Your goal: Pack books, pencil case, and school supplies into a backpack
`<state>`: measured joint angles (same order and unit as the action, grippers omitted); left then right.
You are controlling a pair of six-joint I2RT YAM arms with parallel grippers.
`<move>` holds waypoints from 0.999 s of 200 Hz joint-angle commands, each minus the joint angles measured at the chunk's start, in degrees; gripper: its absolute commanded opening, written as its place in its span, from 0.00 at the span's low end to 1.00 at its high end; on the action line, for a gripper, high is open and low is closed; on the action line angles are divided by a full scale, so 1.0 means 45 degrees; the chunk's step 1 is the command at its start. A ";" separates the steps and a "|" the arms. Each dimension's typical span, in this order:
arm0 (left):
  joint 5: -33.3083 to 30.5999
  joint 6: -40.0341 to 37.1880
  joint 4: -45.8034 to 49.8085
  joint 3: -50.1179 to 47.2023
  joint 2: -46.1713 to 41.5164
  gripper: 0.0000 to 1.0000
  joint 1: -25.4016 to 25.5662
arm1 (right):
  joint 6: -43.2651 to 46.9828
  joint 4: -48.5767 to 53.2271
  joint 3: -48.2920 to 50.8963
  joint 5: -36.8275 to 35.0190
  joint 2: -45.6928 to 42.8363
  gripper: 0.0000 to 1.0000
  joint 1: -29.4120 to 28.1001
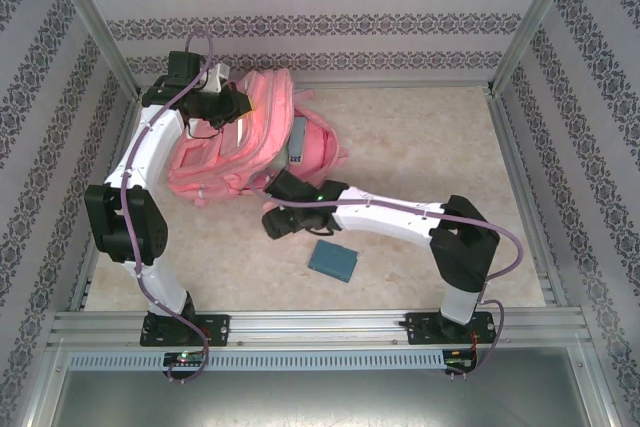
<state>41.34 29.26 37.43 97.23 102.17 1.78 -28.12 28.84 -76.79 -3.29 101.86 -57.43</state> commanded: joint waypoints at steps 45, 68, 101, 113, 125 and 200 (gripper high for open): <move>0.0085 0.0249 -0.0828 -0.0627 -0.0946 0.00 -0.0284 | 0.0696 -0.0176 -0.0358 -0.0092 -0.0317 0.61 0.3530; 0.0148 0.0387 -0.0926 -0.0678 -0.0985 0.00 -0.0279 | 0.0594 0.0148 -0.1600 0.0031 0.0522 0.62 0.4432; 0.0121 0.0428 -0.0972 -0.0730 -0.1042 0.00 -0.0279 | -0.0098 0.0134 -0.3167 0.0929 0.1677 0.63 0.5021; 0.0119 0.0413 -0.0955 -0.0766 -0.1034 0.00 -0.0279 | -0.0401 0.0226 -0.3787 0.1202 0.2197 0.64 0.5084; 0.0111 0.0431 -0.1003 -0.0772 -0.1025 0.00 -0.0279 | -0.0823 0.0419 -0.4434 0.1484 0.2764 0.64 0.5174; 0.0190 0.0491 -0.1064 -0.0573 -0.0792 0.00 -0.0279 | -0.3048 0.2616 -0.7817 0.0990 0.5889 0.65 0.5457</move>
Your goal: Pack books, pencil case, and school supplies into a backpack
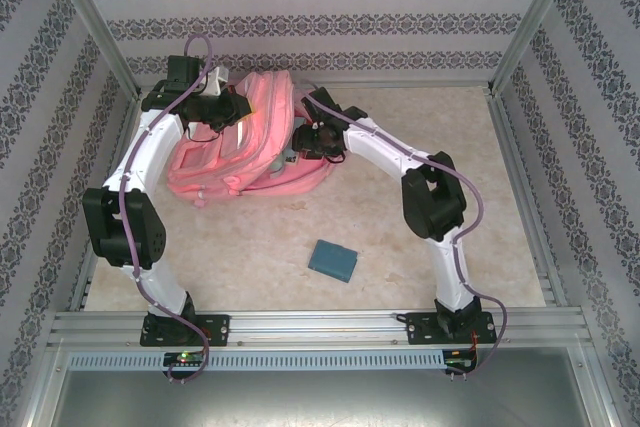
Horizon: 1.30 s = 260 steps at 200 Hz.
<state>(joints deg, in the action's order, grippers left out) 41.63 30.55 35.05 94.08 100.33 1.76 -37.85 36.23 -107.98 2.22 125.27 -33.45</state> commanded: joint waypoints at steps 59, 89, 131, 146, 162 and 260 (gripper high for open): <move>0.0183 0.0167 -0.0542 0.0322 -0.0091 0.00 -0.0274 | 0.0291 0.0680 -0.1405 0.0000 0.0700 0.78 0.0090; 0.0202 0.0173 -0.0523 0.0459 0.0037 0.00 -0.0275 | 0.1210 0.0751 -0.1232 -0.0137 0.0373 0.82 0.0041; 0.0203 0.0146 -0.0484 0.0577 0.0181 0.00 -0.0274 | 0.1576 0.0222 0.0114 -0.0794 -0.1025 0.94 0.0262; 0.0214 0.0146 -0.0475 0.0611 0.0220 0.00 -0.0274 | 0.1560 0.0002 0.0659 -0.0825 -0.1467 0.93 0.0452; 0.0210 0.0146 -0.0447 0.0670 0.0258 0.00 -0.0274 | 0.1456 -0.0333 0.1338 -0.0823 -0.1877 0.91 0.0716; 0.0222 0.0127 -0.0390 0.0658 0.0204 0.00 -0.0274 | 0.0210 -0.1156 0.2544 0.0693 -0.0766 0.30 0.2011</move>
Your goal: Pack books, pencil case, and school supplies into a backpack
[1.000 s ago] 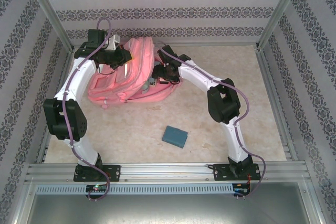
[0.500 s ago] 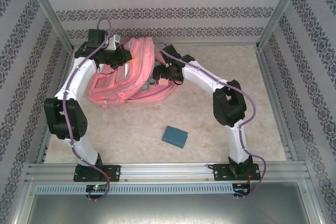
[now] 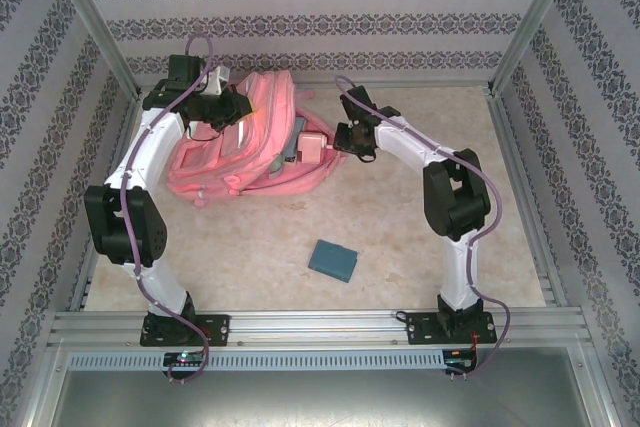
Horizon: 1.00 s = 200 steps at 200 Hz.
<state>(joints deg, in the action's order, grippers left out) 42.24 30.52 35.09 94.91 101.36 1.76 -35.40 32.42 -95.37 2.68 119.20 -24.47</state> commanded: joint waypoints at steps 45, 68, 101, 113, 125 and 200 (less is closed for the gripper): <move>0.0045 0.0053 -0.0308 0.0455 -0.0057 0.00 -0.0274 | -0.0660 -0.0624 -0.0652 0.1147 0.1196 0.30 0.0047; 0.0042 0.0069 -0.0318 0.0451 -0.0064 0.00 -0.0274 | -0.0717 -0.0543 -0.0926 0.1270 0.1524 0.29 0.0059; 0.0046 0.0073 -0.0337 0.0429 -0.0044 0.00 -0.0274 | -0.0806 -0.0800 -0.1100 0.1522 0.1807 0.25 0.0061; 0.0001 0.0036 -0.0311 0.0441 -0.0044 0.00 -0.0274 | -0.0806 -0.0543 -0.1222 0.1416 0.1786 0.02 0.0061; -0.0092 -0.0039 -0.0247 0.0451 -0.0064 0.00 -0.0274 | -0.0740 -0.0142 -0.1194 0.0876 0.1481 0.00 0.0028; -0.2093 -0.0176 0.0561 0.0402 0.0226 0.00 -0.0293 | -0.0155 0.1059 0.0829 -0.2121 -0.2321 0.00 0.0319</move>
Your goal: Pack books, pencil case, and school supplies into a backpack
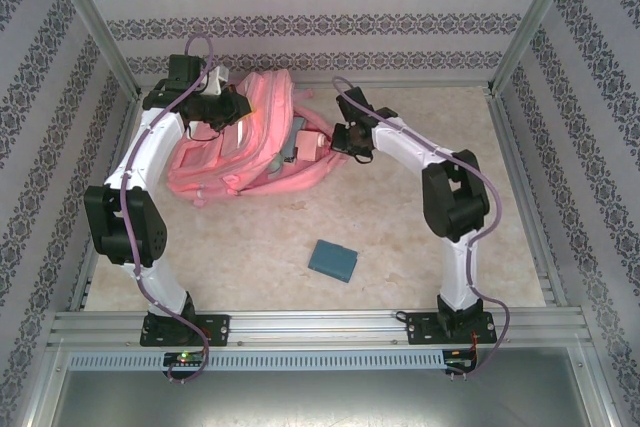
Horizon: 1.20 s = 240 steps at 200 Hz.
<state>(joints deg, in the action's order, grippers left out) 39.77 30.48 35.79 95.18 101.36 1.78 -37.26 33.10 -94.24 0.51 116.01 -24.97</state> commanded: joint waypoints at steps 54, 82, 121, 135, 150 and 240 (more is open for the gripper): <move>-0.1153 -0.0076 0.0268 0.0354 0.0326 0.00 -0.0278 | 0.0763 -0.0173 0.0549 -0.0338 -0.2062 0.00 -0.0055; -0.0899 -0.0074 0.0254 0.0355 0.0281 0.00 -0.0264 | 0.0845 0.0267 -0.0369 0.0697 -0.0836 0.12 -0.0017; -0.0769 -0.0111 0.0271 0.0337 0.0209 0.00 -0.0260 | 0.0739 0.0300 -0.0887 0.1526 0.0375 0.19 -0.0202; -0.0746 -0.0113 0.0284 0.0354 0.0210 0.00 -0.0266 | 0.0700 0.0385 -0.1080 0.1584 0.0779 0.21 -0.0270; -0.0713 -0.0133 0.0275 0.0352 0.0229 0.00 -0.0259 | 0.0656 0.0437 -0.1253 0.1605 0.1146 0.23 -0.0324; -0.0671 -0.0150 0.0352 0.0430 0.0249 0.00 -0.0259 | 0.0515 0.0496 -0.2280 0.2025 0.2371 0.06 -0.0389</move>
<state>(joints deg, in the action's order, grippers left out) 38.35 30.46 36.45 95.26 101.95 1.78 -34.33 34.24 -102.13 8.60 125.29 -26.15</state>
